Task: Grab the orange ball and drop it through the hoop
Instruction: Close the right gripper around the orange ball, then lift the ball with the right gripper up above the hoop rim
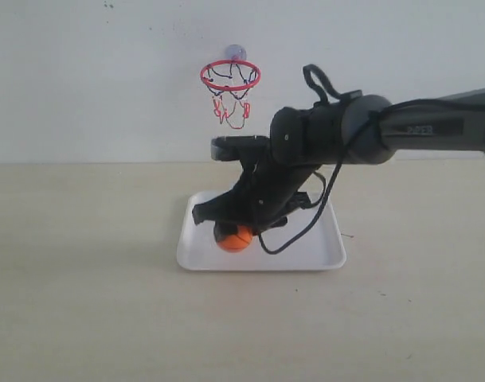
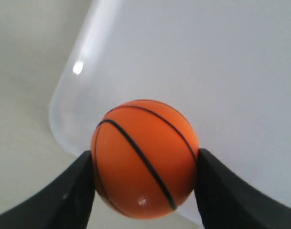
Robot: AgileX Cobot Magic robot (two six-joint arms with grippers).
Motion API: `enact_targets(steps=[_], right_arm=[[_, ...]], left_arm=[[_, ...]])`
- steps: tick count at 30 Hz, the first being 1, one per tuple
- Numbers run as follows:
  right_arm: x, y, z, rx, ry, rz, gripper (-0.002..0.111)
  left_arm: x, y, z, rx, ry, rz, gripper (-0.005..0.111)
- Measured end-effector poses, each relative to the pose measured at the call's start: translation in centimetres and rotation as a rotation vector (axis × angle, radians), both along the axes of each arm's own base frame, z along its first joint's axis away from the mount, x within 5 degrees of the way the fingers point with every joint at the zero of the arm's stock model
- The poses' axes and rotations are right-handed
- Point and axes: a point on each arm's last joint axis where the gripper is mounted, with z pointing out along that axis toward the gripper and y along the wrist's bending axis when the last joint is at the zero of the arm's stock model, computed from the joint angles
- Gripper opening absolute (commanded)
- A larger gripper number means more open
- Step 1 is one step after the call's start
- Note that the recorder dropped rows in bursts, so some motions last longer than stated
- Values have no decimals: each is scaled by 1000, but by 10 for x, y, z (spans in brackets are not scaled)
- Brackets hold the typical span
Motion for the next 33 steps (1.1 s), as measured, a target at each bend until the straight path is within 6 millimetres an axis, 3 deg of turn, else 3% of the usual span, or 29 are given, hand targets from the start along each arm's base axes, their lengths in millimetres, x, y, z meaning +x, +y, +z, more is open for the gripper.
enact_targets(steps=[8, 14, 23, 33], right_arm=[[-2, -10, 110, 154, -279, -21, 0], [15, -12, 160, 286, -463, -95, 0], [41, -36, 166, 302, -580, -171, 0], [52, -31, 165, 305, -640, -154, 0]], left_arm=[[0, 0, 0, 0, 0, 0, 4], [0, 0, 0, 0, 0, 0, 4], [0, 0, 0, 0, 0, 0, 4], [0, 0, 0, 0, 0, 0, 4]])
